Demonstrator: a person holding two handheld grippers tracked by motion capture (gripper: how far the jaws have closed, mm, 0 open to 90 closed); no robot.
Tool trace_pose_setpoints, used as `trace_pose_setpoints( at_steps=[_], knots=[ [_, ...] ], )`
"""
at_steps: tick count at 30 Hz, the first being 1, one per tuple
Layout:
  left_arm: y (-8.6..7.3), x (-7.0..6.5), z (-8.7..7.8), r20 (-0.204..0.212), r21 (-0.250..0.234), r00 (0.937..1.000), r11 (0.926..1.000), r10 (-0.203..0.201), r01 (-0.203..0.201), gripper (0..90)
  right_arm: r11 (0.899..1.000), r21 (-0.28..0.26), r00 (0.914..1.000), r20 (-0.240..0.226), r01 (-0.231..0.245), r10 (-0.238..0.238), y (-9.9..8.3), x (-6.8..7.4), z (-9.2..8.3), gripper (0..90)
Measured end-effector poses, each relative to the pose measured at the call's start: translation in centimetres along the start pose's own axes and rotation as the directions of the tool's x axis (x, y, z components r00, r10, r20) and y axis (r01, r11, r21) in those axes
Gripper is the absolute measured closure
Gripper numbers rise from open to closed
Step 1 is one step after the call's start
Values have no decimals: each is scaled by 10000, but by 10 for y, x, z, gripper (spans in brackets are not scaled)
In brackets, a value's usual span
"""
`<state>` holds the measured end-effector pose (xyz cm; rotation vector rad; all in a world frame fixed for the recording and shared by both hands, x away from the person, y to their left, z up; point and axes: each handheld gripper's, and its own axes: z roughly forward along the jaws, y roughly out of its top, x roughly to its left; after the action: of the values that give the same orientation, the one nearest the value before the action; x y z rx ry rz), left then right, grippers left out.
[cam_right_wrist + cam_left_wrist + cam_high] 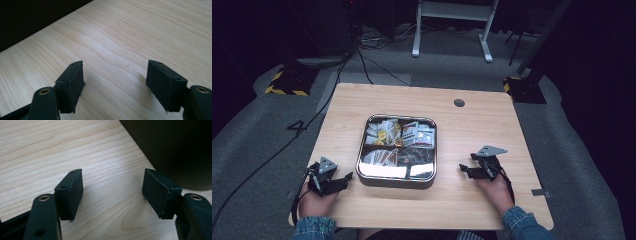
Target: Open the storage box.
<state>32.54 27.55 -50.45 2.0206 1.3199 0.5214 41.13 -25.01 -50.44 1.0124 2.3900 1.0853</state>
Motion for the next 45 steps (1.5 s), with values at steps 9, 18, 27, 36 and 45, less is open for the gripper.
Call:
trace_pose_setpoints(
  at_steps=[9,18,27,36,45],
  knots=[
    [0,0,0,-20,2,10000,10000,-7,7,338,10000,-39,9999,97,-85,86,0,-1,-2,387],
    [0,0,0,-22,-6,10000,10000,-29,29,339,9996,-222,9998,86,165,-163,4,5,-8,423],
    [0,0,0,-28,3,10000,10000,-13,13,340,9945,-1004,9990,-303,295,-327,27,11,-31,429],
    [0,0,0,-25,-1,10000,10000,-23,23,340,9877,-1549,9924,-1230,-217,26,54,9,-53,428],
    [0,0,0,-30,0,10000,10000,-24,24,340,9906,-1367,9810,-1925,-43,-223,84,18,-54,428]
  ],
)
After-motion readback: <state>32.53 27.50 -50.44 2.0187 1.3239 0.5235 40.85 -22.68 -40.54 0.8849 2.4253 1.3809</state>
